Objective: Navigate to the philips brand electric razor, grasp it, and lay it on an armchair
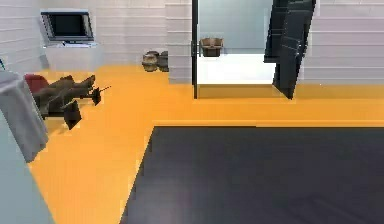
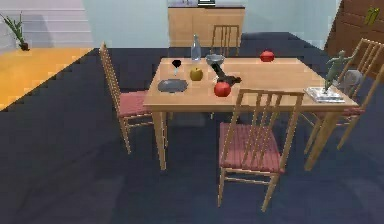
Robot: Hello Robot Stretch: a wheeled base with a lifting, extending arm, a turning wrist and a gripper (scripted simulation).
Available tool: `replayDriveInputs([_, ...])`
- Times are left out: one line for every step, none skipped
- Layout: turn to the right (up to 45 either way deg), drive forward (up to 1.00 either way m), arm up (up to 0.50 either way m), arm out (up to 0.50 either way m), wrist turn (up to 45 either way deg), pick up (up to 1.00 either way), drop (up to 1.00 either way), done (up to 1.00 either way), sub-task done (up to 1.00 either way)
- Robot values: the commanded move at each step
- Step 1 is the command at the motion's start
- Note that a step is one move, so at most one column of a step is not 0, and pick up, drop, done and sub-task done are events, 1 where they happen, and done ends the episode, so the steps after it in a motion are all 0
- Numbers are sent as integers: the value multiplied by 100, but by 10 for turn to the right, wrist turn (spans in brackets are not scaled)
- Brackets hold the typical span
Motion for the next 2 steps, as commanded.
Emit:
replayDriveInputs([150,0,0,0,0,0,0,0,0])
replayDriveInputs([0,100,0,0,0,0,0,0,0])
